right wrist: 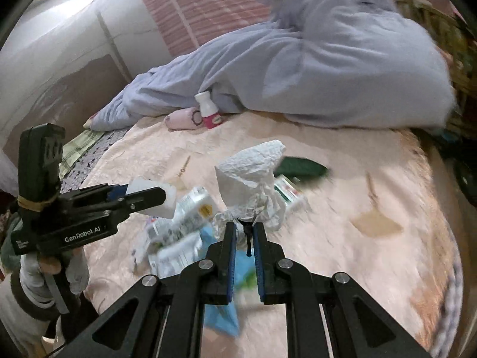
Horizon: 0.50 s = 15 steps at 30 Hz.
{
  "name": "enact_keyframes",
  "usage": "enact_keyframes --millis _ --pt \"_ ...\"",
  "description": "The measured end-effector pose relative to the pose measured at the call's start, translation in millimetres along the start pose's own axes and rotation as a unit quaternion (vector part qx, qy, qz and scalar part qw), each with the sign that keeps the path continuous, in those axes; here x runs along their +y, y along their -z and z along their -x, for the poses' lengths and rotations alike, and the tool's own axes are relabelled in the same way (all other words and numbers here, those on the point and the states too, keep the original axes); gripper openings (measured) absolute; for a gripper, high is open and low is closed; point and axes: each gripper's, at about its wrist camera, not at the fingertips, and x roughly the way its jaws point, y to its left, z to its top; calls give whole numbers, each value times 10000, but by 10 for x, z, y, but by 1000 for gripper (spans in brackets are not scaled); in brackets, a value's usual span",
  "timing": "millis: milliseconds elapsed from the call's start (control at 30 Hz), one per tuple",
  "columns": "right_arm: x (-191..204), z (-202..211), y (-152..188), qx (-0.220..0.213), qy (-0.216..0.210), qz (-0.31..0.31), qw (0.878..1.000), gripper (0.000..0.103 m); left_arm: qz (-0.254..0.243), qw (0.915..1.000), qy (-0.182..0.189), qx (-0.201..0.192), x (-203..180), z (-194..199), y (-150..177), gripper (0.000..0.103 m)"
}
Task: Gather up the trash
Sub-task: 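Carry the tissue and foam block to the bucket and release both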
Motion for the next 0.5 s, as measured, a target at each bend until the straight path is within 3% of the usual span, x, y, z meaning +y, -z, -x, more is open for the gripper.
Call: enact_keyframes --millis 300,500 --pt "-683 943 499 -270 551 -725 9955 11 -613 9968 507 17 -1027 -59 -38 29" --pt "-1235 1537 811 -517 1071 -1350 9837 11 -879 9892 1169 118 -1715 -189 -150 29"
